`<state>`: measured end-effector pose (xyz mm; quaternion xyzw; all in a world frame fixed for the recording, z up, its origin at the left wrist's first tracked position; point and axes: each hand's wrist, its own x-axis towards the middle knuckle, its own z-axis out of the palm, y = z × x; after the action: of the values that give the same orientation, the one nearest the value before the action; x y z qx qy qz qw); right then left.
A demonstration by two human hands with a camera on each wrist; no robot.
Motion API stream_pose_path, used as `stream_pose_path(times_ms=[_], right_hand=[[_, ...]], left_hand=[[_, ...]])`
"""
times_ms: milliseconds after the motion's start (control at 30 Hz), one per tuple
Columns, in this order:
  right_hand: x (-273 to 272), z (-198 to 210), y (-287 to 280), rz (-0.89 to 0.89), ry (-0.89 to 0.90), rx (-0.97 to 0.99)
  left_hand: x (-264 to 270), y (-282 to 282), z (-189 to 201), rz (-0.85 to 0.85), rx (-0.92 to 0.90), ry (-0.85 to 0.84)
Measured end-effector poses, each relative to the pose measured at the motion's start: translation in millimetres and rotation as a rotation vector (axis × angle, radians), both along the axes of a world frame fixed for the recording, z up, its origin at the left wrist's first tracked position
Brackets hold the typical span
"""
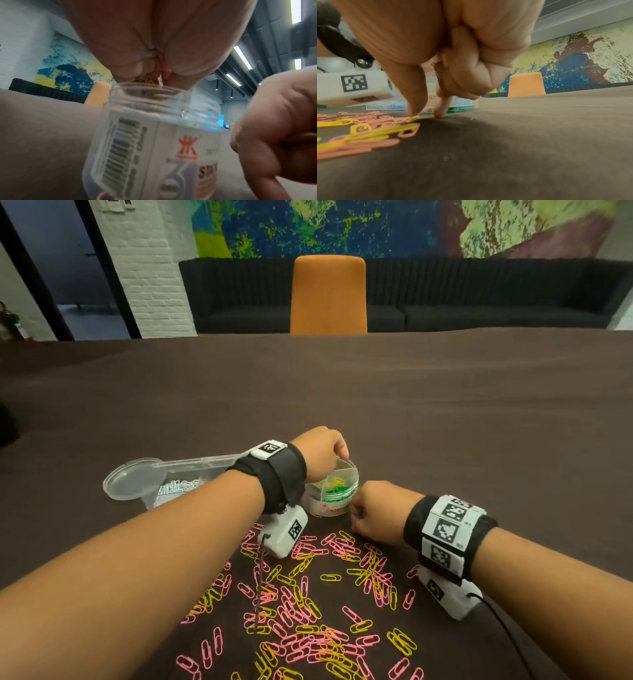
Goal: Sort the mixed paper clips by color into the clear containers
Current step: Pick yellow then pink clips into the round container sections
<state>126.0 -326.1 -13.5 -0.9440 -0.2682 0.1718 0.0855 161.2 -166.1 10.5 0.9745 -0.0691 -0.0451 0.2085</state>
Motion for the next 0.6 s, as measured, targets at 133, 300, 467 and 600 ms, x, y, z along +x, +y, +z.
stream_pose_path(times_ms=[133,300,467,600], right_hand=[[-1.5,0.1,1.3,0.009,0.003,-0.015],[2.6,-2.2,0.5,0.023,0.040,-0.023],[2.5,-2.0,-2.3,-0.011,0.106,-0.068],[3.6,1.0,-4.8,-0.057,0.102,-0.066]], left_hand=[[-2.9,0.8,-11.4,-0.058,0.046,-0.115],[-8.2,14.5,-19.5,-0.049,-0.057,-0.270],[-11.6,37.2,-14.5,0.181,-0.048,-0.236],[-23.2,42.3,-14.6,0.185,0.053,-0.016]])
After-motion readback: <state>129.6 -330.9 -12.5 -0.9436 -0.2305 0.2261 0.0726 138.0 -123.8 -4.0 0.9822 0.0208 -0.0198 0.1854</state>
